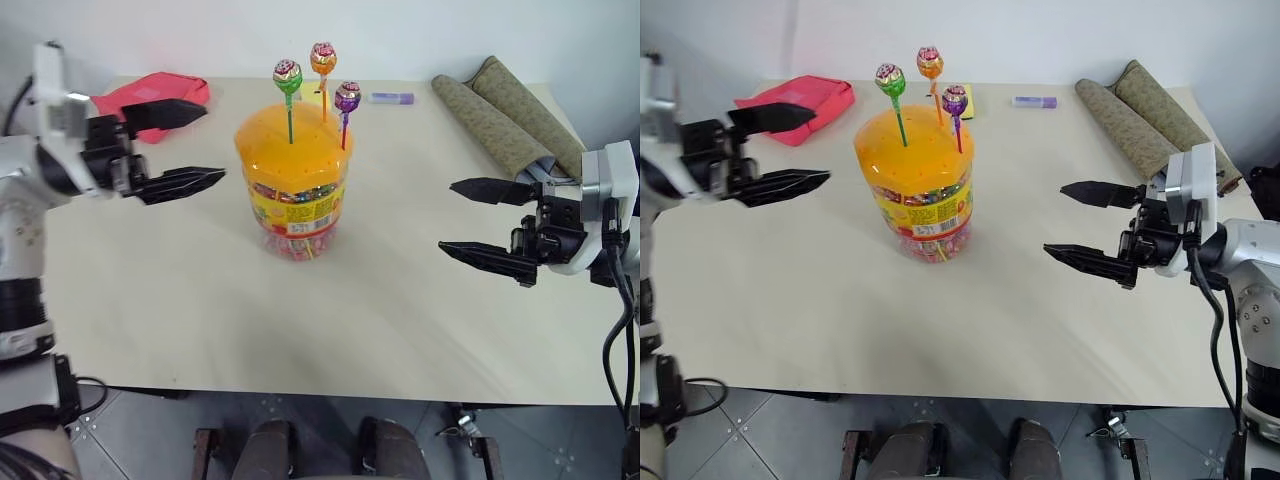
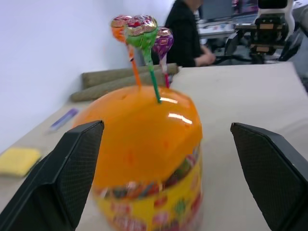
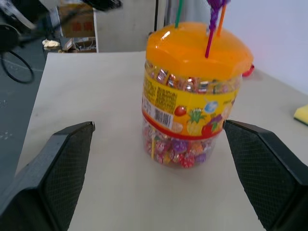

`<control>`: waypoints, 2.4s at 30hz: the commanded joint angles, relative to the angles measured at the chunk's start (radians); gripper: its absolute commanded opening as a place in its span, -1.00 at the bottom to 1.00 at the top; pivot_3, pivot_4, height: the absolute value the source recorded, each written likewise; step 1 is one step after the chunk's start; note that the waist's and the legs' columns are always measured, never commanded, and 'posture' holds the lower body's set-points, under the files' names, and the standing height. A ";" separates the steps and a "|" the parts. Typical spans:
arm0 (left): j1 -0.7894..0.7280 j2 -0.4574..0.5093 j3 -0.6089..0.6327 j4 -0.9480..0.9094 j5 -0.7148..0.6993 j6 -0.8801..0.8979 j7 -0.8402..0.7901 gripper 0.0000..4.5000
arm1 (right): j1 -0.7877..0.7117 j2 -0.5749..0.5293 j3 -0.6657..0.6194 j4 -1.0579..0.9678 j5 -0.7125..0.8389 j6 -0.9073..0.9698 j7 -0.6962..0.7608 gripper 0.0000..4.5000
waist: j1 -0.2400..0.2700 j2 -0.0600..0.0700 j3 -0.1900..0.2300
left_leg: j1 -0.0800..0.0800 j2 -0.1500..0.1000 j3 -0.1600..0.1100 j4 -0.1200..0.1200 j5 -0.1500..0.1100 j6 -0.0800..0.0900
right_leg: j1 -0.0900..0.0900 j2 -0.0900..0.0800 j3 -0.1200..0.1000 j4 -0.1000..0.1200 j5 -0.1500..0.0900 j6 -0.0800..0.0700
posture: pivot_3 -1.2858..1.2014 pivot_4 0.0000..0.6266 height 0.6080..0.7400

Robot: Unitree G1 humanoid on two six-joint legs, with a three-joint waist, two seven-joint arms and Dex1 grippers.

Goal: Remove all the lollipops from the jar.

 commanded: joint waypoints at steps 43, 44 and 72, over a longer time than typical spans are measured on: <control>-0.478 -0.221 -0.041 0.289 0.178 -0.006 0.032 -0.99 | -0.016 -0.010 -0.070 -0.103 0.059 -0.027 -0.122 1.00 | -0.001 -0.004 0.002 | -0.012 0.000 -0.002 0.015 -0.003 0.005 | -0.005 0.000 -0.001 0.003 0.002 0.003 | 0.03 -0.52 1.00; -0.472 -0.191 -0.043 0.274 0.197 0.037 0.070 -0.99 | -0.023 -0.013 -0.065 -0.096 0.059 -0.027 -0.112 1.00 | -0.004 -0.004 0.002 | -0.012 0.000 -0.002 0.014 -0.003 0.005 | -0.005 0.000 0.000 0.003 0.002 0.003 | 0.03 -0.52 1.00; 0.591 0.140 0.306 -0.341 0.243 0.802 0.607 -0.99 | -0.143 0.013 0.120 0.125 -0.005 -0.071 0.239 1.00 | -0.008 -0.006 0.002 | -0.011 0.000 -0.004 0.014 -0.003 0.005 | -0.005 0.000 0.004 0.004 0.002 0.003 | 0.03 -0.52 1.00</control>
